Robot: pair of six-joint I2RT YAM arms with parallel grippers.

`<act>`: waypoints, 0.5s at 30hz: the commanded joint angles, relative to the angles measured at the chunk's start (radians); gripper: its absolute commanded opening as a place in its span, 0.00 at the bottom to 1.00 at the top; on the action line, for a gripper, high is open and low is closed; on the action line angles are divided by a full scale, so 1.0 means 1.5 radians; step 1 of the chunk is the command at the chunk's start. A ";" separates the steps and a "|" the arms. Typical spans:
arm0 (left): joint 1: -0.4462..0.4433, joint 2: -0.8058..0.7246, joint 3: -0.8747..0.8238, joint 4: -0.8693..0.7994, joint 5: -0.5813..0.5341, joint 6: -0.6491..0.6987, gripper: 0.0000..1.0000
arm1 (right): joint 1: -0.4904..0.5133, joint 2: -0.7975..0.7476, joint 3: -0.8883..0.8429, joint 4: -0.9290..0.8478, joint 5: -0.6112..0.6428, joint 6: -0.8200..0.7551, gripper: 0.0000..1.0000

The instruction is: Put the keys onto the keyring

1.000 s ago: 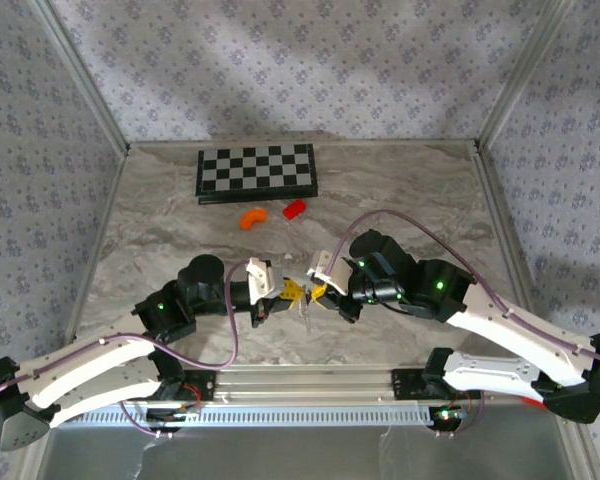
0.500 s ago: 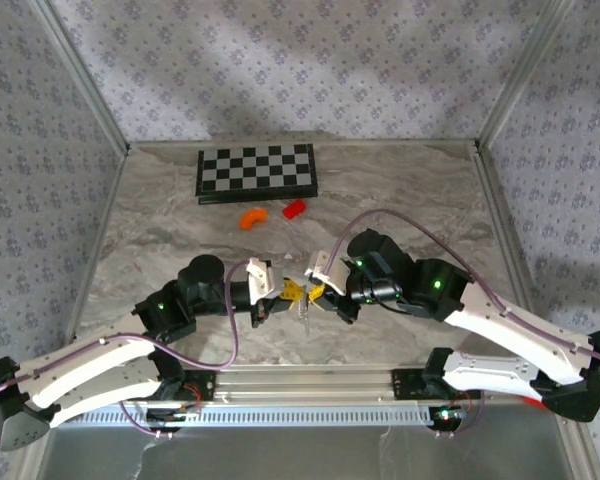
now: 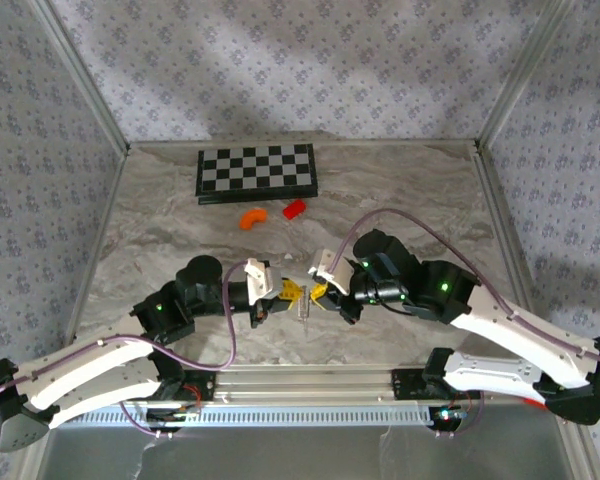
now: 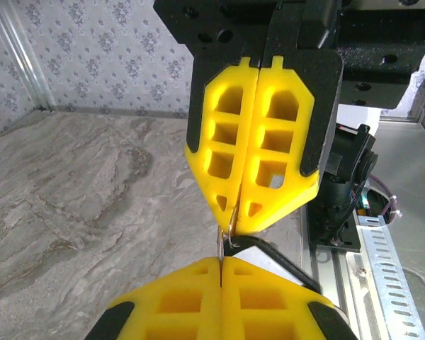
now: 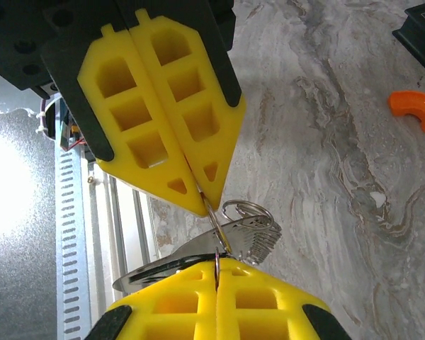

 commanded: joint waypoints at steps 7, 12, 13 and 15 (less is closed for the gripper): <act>-0.010 -0.016 -0.001 0.019 -0.005 0.006 0.00 | 0.003 0.003 0.022 -0.017 0.016 0.005 0.00; -0.011 -0.017 0.000 0.019 -0.009 0.009 0.00 | 0.007 0.003 0.025 -0.022 0.022 0.005 0.00; -0.011 -0.018 -0.001 0.019 -0.009 0.008 0.00 | 0.008 0.004 0.026 -0.023 0.024 0.005 0.00; -0.011 -0.018 -0.001 0.021 -0.009 0.009 0.00 | 0.009 0.004 0.026 -0.027 0.026 0.005 0.00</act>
